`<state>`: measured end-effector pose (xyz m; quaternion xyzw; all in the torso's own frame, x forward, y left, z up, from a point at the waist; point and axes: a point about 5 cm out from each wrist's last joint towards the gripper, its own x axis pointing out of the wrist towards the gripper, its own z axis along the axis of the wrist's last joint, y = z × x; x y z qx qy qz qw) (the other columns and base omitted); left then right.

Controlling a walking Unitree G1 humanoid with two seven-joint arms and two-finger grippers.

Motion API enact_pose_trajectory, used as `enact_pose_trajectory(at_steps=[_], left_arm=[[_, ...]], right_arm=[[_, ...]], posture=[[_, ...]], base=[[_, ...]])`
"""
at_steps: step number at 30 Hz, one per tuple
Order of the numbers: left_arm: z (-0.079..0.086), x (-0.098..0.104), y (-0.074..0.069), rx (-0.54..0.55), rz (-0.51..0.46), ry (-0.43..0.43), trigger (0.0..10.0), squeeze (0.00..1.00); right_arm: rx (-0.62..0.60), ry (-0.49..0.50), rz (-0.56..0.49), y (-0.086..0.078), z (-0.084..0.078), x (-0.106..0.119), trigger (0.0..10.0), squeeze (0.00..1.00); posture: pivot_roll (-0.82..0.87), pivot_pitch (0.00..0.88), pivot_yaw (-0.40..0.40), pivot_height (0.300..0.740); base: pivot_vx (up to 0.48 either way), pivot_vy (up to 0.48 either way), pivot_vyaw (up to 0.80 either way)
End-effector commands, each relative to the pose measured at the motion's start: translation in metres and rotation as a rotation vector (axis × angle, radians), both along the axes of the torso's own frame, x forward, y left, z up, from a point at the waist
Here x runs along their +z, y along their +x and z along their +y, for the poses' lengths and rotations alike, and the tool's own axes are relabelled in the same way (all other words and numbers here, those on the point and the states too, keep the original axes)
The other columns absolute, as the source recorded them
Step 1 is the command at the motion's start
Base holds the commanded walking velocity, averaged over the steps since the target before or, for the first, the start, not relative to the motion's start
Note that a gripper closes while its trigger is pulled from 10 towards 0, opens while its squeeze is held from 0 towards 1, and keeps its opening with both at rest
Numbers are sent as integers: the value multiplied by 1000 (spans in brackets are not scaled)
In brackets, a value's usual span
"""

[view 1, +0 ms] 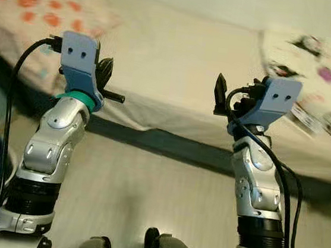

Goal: Clean up the room

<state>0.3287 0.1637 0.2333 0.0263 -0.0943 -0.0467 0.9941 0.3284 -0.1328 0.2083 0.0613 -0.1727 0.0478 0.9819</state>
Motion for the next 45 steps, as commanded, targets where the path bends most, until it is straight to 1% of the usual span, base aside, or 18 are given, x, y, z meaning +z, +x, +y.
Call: enact_pose_trajectory(at_steps=[1, 5, 10, 42, 45], left_arm=[[3, -7, 0, 19, 31, 1, 10000, 0], [6, -8, 0, 38, 28, 22, 10000, 0], [7, -9, 0, 37, 26, 35, 10000, 0], [5, -13, 3, 36, 27, 44, 10000, 0], [5, -12, 2, 40, 11, 59, 10000, 0]], right_arm=[[-3, 10, 28, 0, -1, -5, 10000, 0], [1, 11, 29, 0, -1, -6, 10000, 0], [6, 12, 27, 1, 0, -5, 10000, 0], [24, 17, 24, 0, 3, -5, 10000, 0], [25, 13, 22, 0, 3, -5, 10000, 0]], posture=[[-5, 113, -3, 740], [-6, 113, -2, 740], [-7, 113, -1, 740], [-8, 108, -1, 740], [-8, 106, -1, 740]], base=[[0, 0, -800], [0, 0, -800], [0, 0, -800], [0, 0, -800], [106, 0, -800]])
